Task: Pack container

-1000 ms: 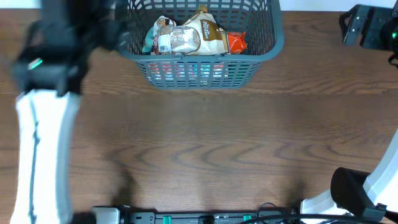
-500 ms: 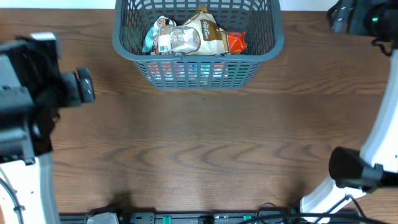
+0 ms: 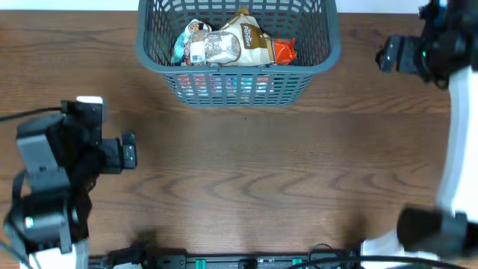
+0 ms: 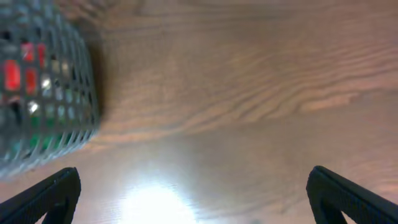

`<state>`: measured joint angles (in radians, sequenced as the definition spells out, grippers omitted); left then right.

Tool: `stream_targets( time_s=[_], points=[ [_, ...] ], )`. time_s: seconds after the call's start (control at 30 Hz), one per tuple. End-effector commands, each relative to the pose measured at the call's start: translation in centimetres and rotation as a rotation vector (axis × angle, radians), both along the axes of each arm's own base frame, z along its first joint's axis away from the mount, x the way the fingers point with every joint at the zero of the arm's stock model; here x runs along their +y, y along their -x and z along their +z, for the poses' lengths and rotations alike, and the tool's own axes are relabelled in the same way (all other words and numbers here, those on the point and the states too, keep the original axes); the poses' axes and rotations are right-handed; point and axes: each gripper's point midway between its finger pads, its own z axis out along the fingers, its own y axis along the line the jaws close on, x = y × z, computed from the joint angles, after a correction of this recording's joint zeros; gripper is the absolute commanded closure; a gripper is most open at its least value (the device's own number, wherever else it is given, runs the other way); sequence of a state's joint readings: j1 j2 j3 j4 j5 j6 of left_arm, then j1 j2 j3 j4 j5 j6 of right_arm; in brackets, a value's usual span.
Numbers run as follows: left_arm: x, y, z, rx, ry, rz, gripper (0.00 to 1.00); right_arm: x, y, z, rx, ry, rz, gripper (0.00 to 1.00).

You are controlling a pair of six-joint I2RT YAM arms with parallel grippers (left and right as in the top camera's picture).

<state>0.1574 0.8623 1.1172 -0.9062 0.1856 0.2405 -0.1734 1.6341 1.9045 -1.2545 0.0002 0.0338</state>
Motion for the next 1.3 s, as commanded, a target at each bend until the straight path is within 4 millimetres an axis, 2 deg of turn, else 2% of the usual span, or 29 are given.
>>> stream_targets(
  time_s=[0.0, 0.2, 0.3, 0.53, 0.77, 1.07, 1.27],
  points=[
    [-1.1, 0.8, -0.5, -0.030, -0.008, -0.053, 0.02, 0.9, 3.7, 0.2, -0.045, 0.005, -0.005, 0.01],
    [-3.2, 1.6, -1.6, -0.100, -0.022, -0.143, 0.02, 3.6, 10.2, -3.1, -0.143, 0.022, 0.051, 0.01],
    [-4.1, 2.0, -1.9, -0.133, -0.023, -0.181, 0.01, 4.7, 12.8, -3.5, -0.230, 0.043, 0.096, 0.01],
    [-5.2, 3.6, -1.6, -0.157, -0.021, -0.230, 0.02, 7.2, 18.8, -3.2, -0.428, 0.085, 0.244, 0.01],
    [-5.2, 3.6, -1.7, -0.152, -0.021, -0.231, 0.02, 7.3, 21.4, -3.7, -0.456, 0.080, 0.251, 0.01],
    [-5.2, 3.6, -1.7, -0.151, -0.021, -0.231, 0.02, 7.3, 23.7, -7.1, -0.291, 0.060, 0.256, 0.01],
    [-5.2, 3.6, -1.7, -0.151, -0.021, -0.231, 0.02, 7.3, 23.7, -7.1, -0.291, 0.060, 0.255, 0.01]
  ],
)
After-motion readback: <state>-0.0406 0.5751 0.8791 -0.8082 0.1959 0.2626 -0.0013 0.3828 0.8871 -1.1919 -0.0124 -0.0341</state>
